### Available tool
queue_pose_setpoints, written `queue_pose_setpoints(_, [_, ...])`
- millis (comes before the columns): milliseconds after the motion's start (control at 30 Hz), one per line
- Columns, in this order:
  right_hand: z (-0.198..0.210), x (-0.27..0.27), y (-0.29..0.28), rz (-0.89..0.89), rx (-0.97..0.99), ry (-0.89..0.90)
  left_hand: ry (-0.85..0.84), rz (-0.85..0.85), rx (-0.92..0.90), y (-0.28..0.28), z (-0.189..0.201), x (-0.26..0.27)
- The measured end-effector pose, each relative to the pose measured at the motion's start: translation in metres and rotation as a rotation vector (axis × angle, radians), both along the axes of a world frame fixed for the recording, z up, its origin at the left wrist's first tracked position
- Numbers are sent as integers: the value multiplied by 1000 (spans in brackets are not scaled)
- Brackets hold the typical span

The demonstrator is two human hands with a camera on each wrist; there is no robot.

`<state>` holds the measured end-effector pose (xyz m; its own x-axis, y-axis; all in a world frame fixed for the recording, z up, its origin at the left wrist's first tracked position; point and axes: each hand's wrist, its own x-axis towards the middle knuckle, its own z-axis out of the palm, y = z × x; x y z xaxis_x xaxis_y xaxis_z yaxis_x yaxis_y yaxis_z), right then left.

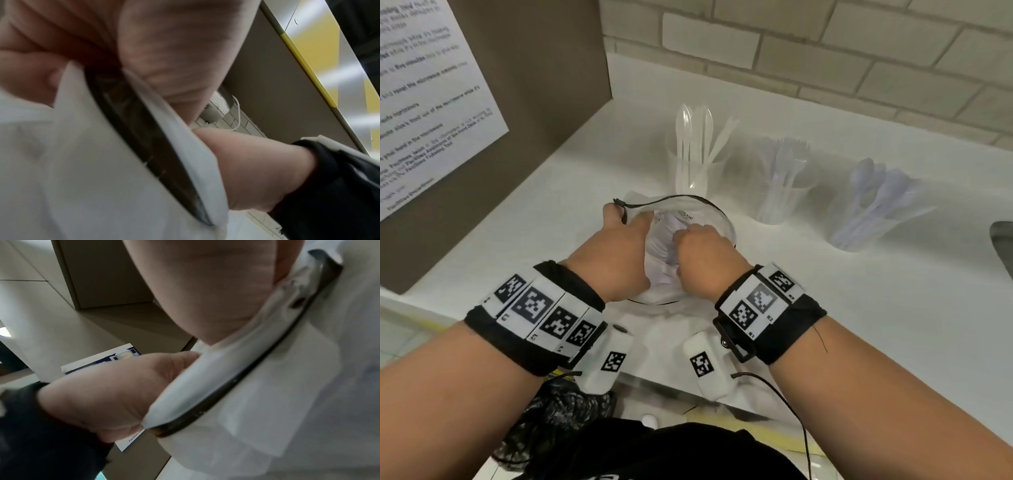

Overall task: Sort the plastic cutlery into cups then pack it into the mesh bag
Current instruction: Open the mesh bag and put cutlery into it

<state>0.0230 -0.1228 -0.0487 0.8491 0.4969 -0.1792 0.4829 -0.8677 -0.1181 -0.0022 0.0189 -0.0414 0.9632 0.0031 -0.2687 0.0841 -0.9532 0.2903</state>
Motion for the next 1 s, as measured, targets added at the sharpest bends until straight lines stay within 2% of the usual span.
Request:
queue_pose_setpoints(167, [8, 7, -1, -9, -69, 136, -13, 0, -22, 2, -4, 2])
queue_pose_setpoints(267, [10, 7, 2, 18, -157, 125, -26, 19, 6, -2, -1, 0])
queue_pose_setpoints(400, [7, 9, 7, -45, -159, 166, 2, 12, 49, -2, 4, 1])
queue_pose_setpoints(533, [4, 4, 9, -19, -197, 155, 11, -16, 65, -4, 10, 2])
queue_pose_setpoints(733, [5, 5, 7, -60, -57, 125, 6, 3, 73, -2, 12, 0])
queue_pose_setpoints(1000, [5, 11, 5, -11, -177, 168, -20, 23, 73, 1, 15, 2])
